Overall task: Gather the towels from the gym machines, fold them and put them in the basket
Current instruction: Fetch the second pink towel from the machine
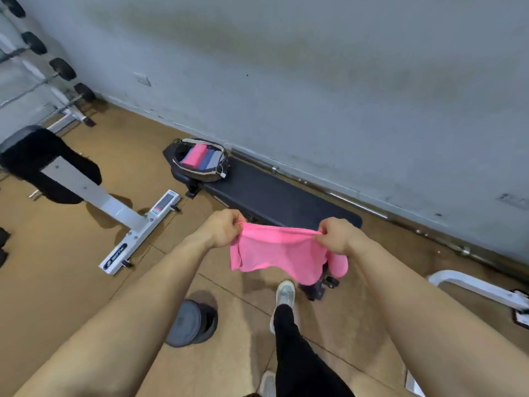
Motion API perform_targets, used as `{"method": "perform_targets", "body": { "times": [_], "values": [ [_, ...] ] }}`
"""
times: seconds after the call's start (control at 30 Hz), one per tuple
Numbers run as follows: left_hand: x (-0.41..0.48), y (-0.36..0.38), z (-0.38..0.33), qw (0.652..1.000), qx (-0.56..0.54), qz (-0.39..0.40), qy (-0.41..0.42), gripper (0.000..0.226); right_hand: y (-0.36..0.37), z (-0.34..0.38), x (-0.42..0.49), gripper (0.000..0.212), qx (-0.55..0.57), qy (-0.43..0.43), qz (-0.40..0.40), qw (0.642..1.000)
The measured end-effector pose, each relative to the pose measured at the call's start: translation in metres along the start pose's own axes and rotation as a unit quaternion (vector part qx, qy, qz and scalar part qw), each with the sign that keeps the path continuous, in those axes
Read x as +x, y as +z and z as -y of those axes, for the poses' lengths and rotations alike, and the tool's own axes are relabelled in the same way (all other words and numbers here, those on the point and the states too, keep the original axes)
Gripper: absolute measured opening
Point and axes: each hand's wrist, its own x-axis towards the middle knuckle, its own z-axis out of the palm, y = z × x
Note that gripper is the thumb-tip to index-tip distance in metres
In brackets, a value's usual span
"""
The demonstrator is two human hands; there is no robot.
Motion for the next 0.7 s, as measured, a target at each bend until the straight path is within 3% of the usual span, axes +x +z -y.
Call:
{"method": "perform_targets", "body": {
  "times": [0.23,0.37,0.53,0.7],
  "values": [
    [0.155,-0.031,-0.011,0.997,0.059,0.051,0.020,0.016,-0.034,-0.025,0.144,0.010,0.012,0.032,0.028,0.999],
    [0.224,-0.042,-0.016,0.991,0.102,0.072,0.039,0.018,-0.051,-0.036,0.205,0.026,0.028,0.046,0.039,0.998],
    [0.288,-0.044,-0.003,0.975,0.152,0.146,0.069,0.024,-0.049,-0.039,0.250,0.022,0.042,0.053,0.069,0.995],
    [0.336,-0.053,0.023,0.959,0.176,0.201,0.092,0.027,-0.040,-0.021,0.263,0.026,0.062,0.096,0.050,0.992]
  ]
}}
